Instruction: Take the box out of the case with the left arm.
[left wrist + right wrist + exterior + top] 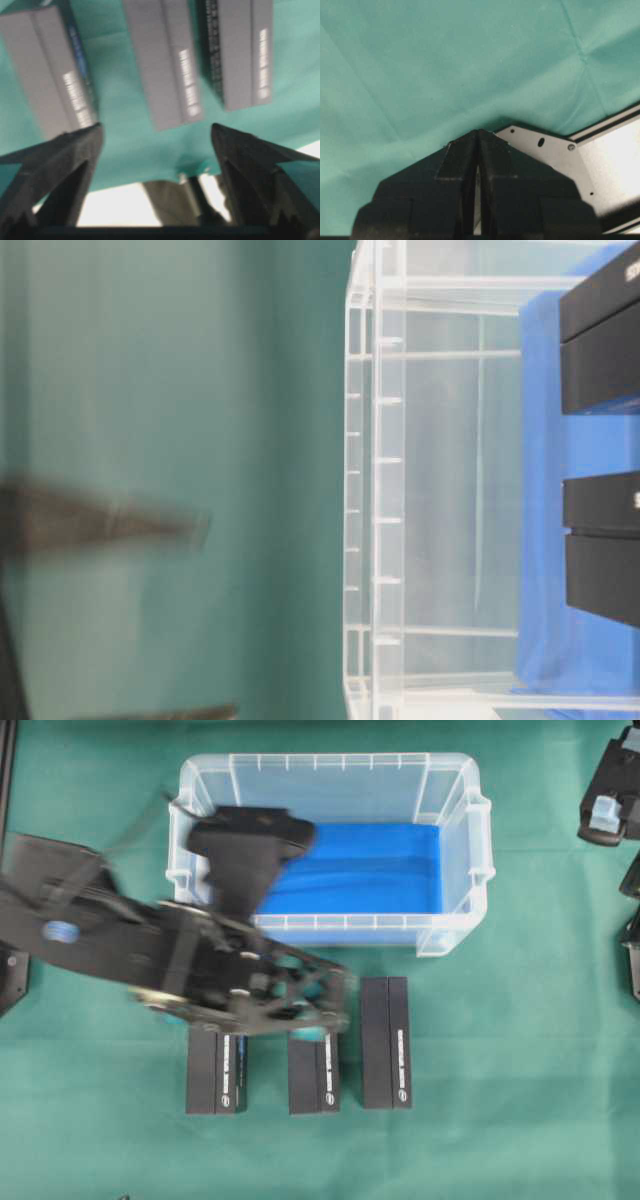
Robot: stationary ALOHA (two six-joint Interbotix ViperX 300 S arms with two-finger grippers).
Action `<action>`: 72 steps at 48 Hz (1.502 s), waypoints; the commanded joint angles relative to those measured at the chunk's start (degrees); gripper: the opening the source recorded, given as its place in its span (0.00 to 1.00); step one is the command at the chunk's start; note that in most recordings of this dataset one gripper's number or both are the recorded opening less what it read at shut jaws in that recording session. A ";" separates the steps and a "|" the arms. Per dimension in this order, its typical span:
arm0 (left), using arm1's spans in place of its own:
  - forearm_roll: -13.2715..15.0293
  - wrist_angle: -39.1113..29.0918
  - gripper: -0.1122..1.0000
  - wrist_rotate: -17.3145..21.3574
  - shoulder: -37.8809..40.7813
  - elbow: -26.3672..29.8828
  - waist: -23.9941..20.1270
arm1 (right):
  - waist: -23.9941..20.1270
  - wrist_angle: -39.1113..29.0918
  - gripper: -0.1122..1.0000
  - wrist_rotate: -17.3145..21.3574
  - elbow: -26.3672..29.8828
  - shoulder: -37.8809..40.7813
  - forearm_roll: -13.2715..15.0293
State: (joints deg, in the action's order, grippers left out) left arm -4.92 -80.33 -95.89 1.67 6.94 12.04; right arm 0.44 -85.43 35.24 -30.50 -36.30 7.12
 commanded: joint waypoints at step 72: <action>-0.62 2.11 0.91 6.94 -35.68 -35.42 -11.95 | -0.09 -0.09 0.10 -0.09 0.44 -0.26 0.26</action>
State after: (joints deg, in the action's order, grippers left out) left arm -5.27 -78.31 -90.44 -34.01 -30.06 2.90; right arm 0.44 -85.61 35.16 -30.50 -36.39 7.21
